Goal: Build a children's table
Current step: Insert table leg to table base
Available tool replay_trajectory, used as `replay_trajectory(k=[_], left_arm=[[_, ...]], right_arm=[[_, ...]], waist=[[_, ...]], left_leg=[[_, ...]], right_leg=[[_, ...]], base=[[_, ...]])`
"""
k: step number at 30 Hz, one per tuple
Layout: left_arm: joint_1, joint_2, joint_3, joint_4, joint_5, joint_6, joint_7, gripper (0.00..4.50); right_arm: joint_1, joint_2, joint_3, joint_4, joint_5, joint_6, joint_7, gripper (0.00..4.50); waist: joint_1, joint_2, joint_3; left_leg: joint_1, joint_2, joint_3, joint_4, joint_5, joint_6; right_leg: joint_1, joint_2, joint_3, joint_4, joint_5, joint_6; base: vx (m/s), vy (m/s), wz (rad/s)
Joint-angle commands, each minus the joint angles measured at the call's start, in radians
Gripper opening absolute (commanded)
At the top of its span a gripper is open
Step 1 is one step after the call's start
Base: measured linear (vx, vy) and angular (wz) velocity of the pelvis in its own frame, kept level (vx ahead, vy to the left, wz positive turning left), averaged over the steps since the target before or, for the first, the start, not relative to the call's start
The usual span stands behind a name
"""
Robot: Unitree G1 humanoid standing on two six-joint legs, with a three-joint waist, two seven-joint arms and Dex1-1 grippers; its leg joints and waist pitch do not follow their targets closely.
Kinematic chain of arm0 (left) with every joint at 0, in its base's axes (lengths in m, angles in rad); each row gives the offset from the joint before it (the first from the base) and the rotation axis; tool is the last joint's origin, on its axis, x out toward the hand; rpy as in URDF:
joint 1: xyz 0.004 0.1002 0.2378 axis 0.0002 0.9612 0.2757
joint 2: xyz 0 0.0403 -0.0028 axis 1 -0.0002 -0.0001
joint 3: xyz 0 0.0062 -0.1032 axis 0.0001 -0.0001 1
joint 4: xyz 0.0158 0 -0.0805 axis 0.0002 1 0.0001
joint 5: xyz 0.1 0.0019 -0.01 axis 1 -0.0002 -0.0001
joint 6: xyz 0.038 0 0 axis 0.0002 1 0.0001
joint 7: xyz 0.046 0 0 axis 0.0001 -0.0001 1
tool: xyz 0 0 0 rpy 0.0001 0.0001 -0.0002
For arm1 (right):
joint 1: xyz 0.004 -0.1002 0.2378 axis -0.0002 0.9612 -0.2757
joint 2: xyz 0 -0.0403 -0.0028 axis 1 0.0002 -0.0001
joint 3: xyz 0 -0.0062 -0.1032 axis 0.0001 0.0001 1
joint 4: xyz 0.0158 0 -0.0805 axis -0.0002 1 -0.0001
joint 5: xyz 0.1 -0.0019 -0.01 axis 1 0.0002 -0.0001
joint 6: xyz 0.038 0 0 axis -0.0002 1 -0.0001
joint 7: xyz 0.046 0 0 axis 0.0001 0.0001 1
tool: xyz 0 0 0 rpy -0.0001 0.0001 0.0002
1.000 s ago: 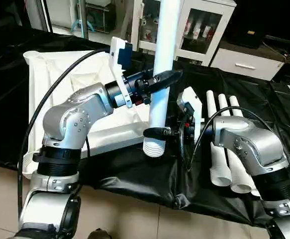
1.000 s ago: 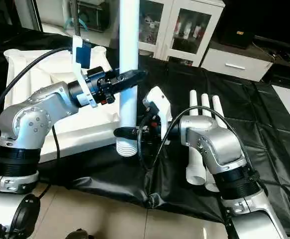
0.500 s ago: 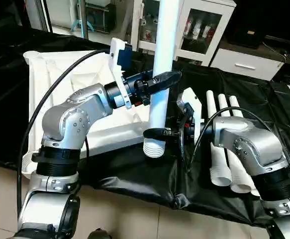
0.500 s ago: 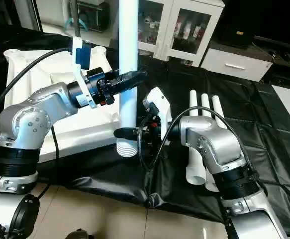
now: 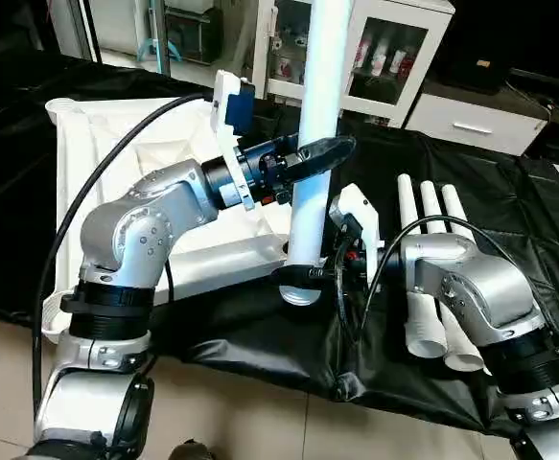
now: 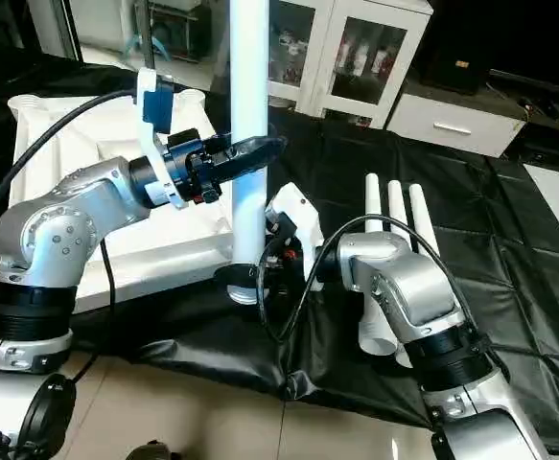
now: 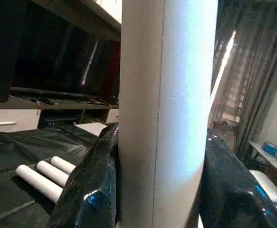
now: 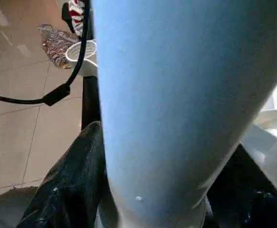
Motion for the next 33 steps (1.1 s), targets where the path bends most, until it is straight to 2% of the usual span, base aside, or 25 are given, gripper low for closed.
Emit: replay_trajectory(k=[1, 3, 4, 13, 28, 33], left_arm=[[0.002, -0.001, -0.03, -0.032, -0.008, 0.008, -0.019, 1.78], [0.003, 0.002, -0.034, -0.031, -0.006, 0.008, -0.025, 1.78], [0.003, 0.004, -0.036, -0.029, -0.003, 0.007, -0.029, 1.78], [0.004, 0.019, -0.047, -0.025, 0.004, 0.001, -0.042, 1.78], [0.009, 0.028, -0.047, -0.035, -0.006, 0.004, -0.053, 1.78], [0.012, 0.026, -0.047, -0.043, -0.011, 0.008, -0.053, 1.78]], right_arm=[[-0.007, -0.002, -0.025, 0.002, 0.0, -0.013, -0.007, 2.9], [-0.01, 0.0, -0.03, 0.0, 0.004, -0.012, -0.006, 2.9], [-0.012, 0.001, -0.032, 0.0, 0.006, -0.012, -0.005, 2.9], [-0.01, -0.009, -0.035, -0.005, 0.006, -0.004, 0.008, 2.9], [-0.001, -0.023, -0.03, -0.006, 0.005, 0.002, 0.03, 2.9], [0.005, -0.02, -0.027, -0.013, 0.009, 0.008, 0.032, 2.42]], waist=[[0.001, 0.022, -0.074], [0.001, 0.023, -0.074], [0.0, 0.028, -0.073], [0.001, 0.026, -0.075], [0.001, 0.025, -0.074], [0.002, 0.024, -0.074]], left_leg=[[0.029, 0.03, -0.006, -0.066, -0.122, -0.066], [0.029, 0.029, -0.005, -0.066, -0.116, -0.066], [0.03, 0.03, -0.006, -0.067, -0.127, -0.07], [0.029, 0.029, -0.006, -0.065, -0.119, -0.071], [0.03, 0.029, -0.006, -0.067, -0.133, -0.072], [0.029, 0.029, -0.006, -0.065, -0.118, -0.068]], right_leg=[[0.049, -0.05, 0.037, -0.051, 0.087, -0.223], [0.048, -0.048, 0.037, -0.051, 0.096, -0.225], [0.048, -0.049, 0.037, -0.052, 0.087, -0.223], [0.049, -0.048, 0.037, -0.05, 0.106, -0.226], [0.049, -0.049, 0.037, -0.051, 0.086, -0.227], [0.05, -0.049, 0.037, -0.05, 0.099, -0.227]], base=[[0.0, 0.0, 0.0], [0.0, 0.0, 0.0], [0.0, 0.0, 0.0], [0.0, 0.0, 0.0], [0.0, 0.0, 0.0], [0.0, 0.0, 0.0]])
